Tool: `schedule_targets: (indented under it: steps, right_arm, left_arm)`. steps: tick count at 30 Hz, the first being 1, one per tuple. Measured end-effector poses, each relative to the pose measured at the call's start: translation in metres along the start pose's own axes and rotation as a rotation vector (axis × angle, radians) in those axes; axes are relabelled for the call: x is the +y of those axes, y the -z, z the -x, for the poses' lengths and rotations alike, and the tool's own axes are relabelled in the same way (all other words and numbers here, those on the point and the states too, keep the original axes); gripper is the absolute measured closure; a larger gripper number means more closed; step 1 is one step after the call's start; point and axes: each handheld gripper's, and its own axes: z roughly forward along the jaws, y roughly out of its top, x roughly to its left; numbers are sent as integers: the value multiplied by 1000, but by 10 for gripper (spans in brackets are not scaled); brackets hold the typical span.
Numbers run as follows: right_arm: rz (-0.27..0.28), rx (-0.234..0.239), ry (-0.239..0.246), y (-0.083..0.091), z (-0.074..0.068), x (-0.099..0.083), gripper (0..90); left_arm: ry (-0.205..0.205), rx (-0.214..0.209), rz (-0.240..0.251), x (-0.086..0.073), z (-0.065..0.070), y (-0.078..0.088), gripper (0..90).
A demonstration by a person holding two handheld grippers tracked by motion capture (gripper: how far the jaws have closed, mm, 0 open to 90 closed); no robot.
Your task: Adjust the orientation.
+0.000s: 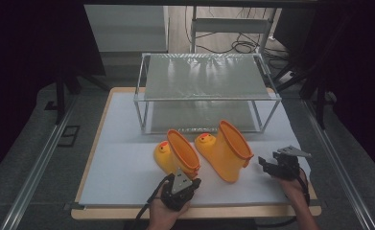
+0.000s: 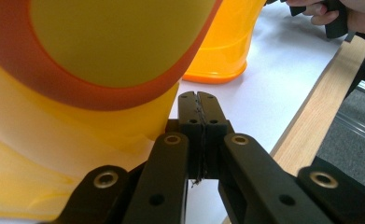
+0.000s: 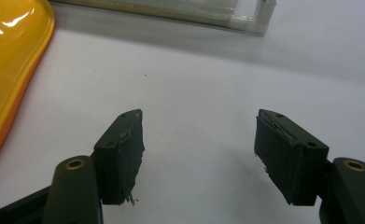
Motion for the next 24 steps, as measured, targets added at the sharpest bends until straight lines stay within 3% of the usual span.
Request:
schedule_targets:
  steps: [13, 24]
  right_arm:
    - [0, -2, -8, 0, 1, 0, 327]
    - [-4, 0, -5, -1, 2, 0, 327]
  left_arm:
    - [46, 6, -11, -21, -12, 24, 900]
    - [57, 26, -25, -30, -20, 38, 898]
